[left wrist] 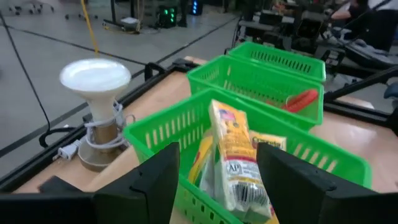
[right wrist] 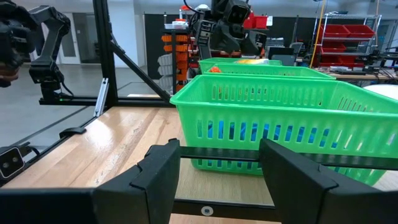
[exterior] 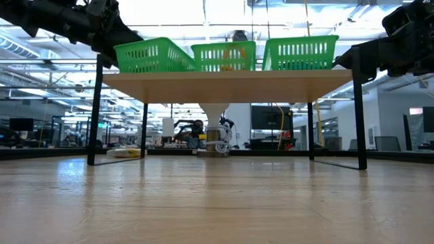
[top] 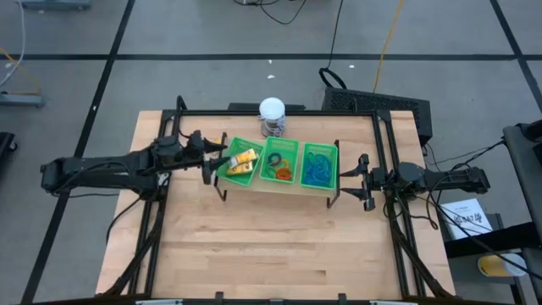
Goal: Pick & Place Office Desk Supplies
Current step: Put the crayon box into the left green bin on the shelf
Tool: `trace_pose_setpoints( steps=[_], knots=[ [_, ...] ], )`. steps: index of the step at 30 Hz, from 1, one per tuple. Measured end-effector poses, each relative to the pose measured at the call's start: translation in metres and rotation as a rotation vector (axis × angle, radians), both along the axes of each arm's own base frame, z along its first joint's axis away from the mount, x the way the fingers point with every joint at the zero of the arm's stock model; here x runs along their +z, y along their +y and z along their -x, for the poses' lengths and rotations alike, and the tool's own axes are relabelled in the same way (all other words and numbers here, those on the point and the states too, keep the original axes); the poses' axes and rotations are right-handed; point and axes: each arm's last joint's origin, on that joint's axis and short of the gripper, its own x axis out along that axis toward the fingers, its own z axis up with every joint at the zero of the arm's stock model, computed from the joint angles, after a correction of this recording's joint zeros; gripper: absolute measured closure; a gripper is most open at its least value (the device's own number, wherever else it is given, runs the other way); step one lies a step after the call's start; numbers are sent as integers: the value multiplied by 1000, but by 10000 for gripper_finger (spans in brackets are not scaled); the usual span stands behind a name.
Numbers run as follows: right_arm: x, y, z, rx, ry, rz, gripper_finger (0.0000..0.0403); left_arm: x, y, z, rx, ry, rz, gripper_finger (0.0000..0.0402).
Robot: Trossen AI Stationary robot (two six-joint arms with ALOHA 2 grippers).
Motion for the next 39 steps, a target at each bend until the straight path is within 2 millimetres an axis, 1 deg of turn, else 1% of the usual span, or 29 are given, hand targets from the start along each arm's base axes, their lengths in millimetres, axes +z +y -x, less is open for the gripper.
trace_pose_setpoints(
  steps=[3,5,9,11,13,15,17,20,23,28,31,35,39],
  knots=[
    [0,0,0,0,0,0,190,4,0,4,44,-22,-21,177],
    [0,0,0,0,0,0,190,7,2,8,104,-34,-56,176],
    [0,0,0,0,0,0,190,13,5,18,286,-51,-121,176],
    [0,0,0,0,0,0,190,13,7,24,386,-24,-153,176],
    [0,0,0,0,0,0,190,9,9,29,484,35,-167,176],
    [0,0,0,0,0,0,190,1,11,33,550,102,-136,176],
    [0,0,0,0,0,0,190,-8,13,36,581,177,-84,176],
    [0,0,0,0,0,0,190,-25,15,39,625,301,-2,176],
    [0,0,0,0,0,0,190,-45,17,41,691,367,51,176],
    [0,0,0,0,0,0,190,-79,20,43,745,396,118,176],
    [0,0,0,0,0,0,190,-97,21,43,764,364,161,176],
    [0,0,0,0,0,0,190,-115,21,43,715,331,216,176],
    [0,0,0,0,0,0,190,-123,22,45,719,346,220,176]
  ],
)
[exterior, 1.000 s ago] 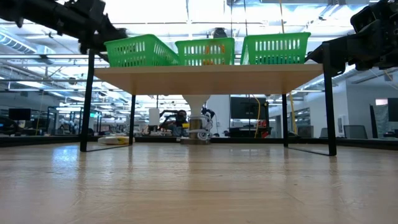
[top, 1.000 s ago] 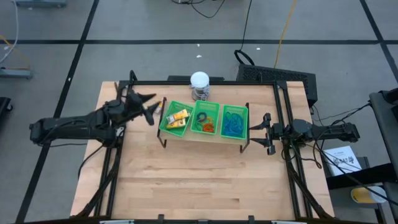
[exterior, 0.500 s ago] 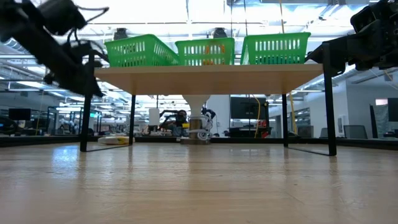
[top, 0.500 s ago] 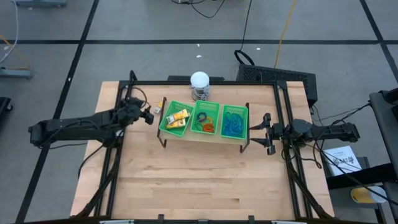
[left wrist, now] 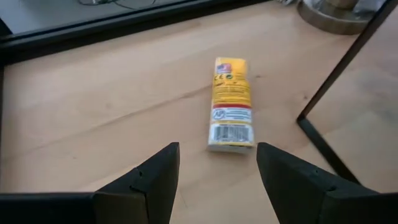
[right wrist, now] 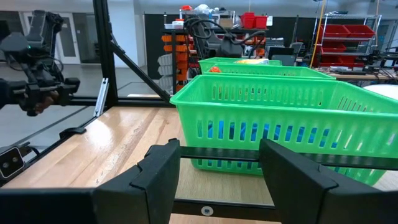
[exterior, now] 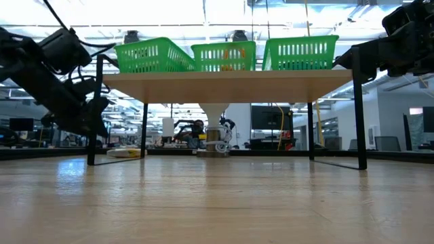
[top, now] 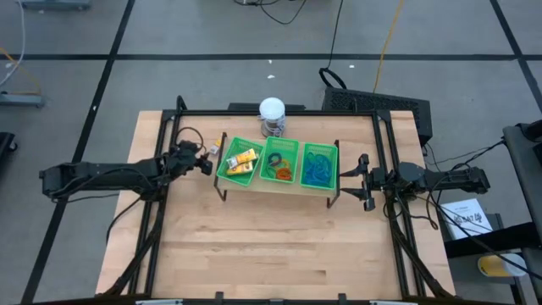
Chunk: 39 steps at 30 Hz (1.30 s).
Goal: Pick & Place Office Desk Supplies
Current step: Put the crayon box into the left green bin on the shelf
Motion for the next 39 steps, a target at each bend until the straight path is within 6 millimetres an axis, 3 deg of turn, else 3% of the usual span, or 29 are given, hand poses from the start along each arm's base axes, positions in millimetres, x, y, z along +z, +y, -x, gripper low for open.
trace_pose_setpoints(
  steps=[7,20,29,39],
  knots=[
    [0,0,0,0,0,0,190,-5,2,-2,-22,36,11,169],
    [0,0,0,0,0,0,190,-14,10,-12,1,46,17,107],
    [0,0,0,0,0,0,190,-20,16,-24,-65,73,-47,111],
    [0,0,0,0,0,0,190,-31,26,-26,-21,110,-44,119]
  ],
)
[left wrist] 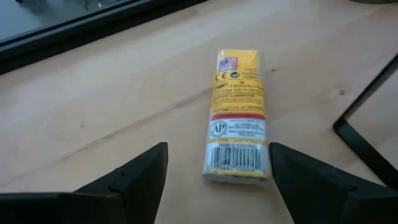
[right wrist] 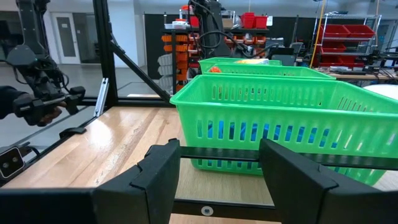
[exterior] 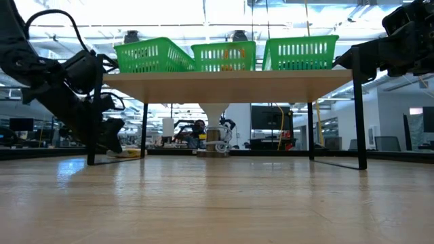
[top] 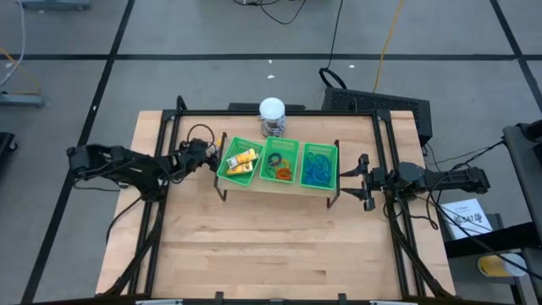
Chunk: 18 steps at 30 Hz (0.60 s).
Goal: Pick & Place Office Desk Supplies
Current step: Put the crayon box into the left green bin on the shelf
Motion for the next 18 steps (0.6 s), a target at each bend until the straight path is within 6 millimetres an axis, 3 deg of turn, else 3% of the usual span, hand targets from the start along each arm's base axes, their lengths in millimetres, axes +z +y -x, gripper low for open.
trace_pose_setpoints(
  steps=[18],
  knots=[
    [0,0,0,0,0,0,190,-10,11,0,-51,24,39,123]
  ],
)
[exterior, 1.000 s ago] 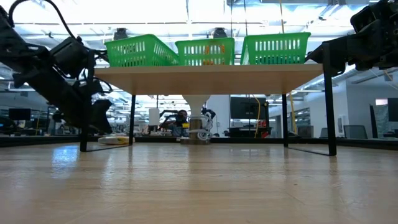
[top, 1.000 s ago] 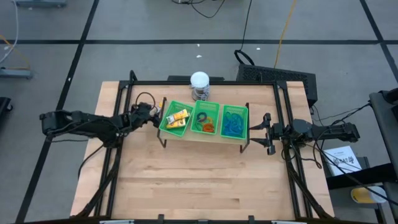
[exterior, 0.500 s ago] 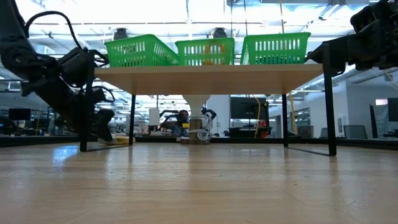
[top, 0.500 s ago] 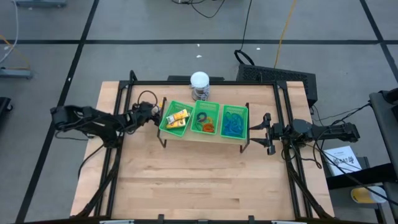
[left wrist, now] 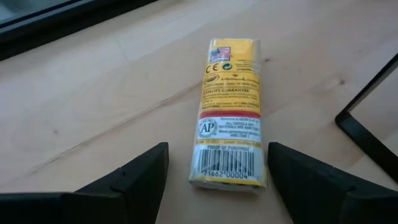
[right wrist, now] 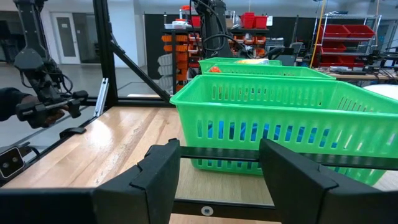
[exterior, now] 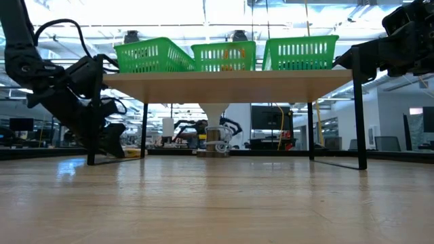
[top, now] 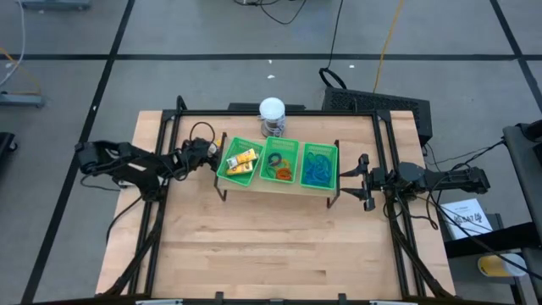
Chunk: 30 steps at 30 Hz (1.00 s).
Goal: Pick & Place Office Desk Supplies
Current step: Put the crayon box into the left green bin on the shelf
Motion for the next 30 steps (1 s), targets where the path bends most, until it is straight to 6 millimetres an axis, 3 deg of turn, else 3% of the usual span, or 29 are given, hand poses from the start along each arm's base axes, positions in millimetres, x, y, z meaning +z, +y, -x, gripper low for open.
trace_pose_setpoints(
  steps=[16,30],
  knots=[
    [0,0,0,0,0,0,190,2,1,-1,-11,-8,-34,245],
    [0,0,0,0,0,0,190,30,5,0,82,-93,-226,254]
  ],
)
